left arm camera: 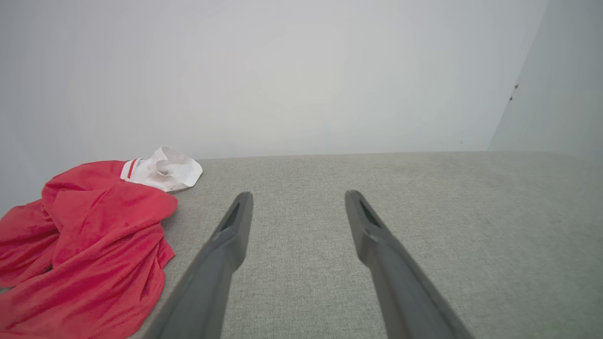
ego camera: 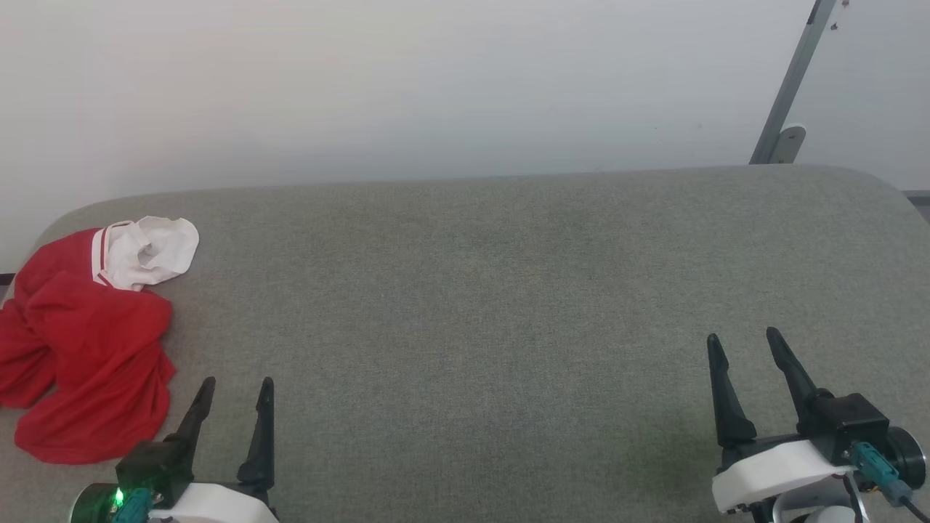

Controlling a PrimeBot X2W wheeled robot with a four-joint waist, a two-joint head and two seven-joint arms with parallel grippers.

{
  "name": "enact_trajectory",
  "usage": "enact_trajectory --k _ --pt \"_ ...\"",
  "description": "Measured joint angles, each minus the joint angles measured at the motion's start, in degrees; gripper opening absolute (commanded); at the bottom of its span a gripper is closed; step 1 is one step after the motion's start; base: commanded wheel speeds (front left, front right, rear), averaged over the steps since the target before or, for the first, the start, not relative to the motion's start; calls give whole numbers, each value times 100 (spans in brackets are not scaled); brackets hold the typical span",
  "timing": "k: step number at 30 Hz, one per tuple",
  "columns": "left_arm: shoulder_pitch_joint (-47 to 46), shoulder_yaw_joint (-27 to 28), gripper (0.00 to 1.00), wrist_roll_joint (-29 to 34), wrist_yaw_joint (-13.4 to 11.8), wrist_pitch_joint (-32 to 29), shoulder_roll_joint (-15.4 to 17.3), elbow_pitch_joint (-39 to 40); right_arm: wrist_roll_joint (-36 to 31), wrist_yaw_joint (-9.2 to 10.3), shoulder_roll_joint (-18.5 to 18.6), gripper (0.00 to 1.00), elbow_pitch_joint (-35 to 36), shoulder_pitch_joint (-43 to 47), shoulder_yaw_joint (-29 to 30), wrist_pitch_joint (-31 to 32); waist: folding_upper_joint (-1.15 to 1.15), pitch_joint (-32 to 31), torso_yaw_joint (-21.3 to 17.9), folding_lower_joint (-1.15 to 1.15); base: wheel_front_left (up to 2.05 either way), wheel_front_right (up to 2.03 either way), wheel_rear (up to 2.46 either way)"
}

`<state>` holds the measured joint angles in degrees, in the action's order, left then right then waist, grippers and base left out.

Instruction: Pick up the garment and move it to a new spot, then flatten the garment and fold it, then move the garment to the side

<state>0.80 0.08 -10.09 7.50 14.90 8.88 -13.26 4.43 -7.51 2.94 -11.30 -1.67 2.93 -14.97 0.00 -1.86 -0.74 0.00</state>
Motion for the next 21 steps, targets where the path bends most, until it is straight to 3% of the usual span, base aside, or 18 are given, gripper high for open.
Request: enact_trajectory --k 21 --pt "18 2 100 0 0 0 -1 20 -1 0 0 100 23 12 -2 0 0 13 12 0 0 0 0"
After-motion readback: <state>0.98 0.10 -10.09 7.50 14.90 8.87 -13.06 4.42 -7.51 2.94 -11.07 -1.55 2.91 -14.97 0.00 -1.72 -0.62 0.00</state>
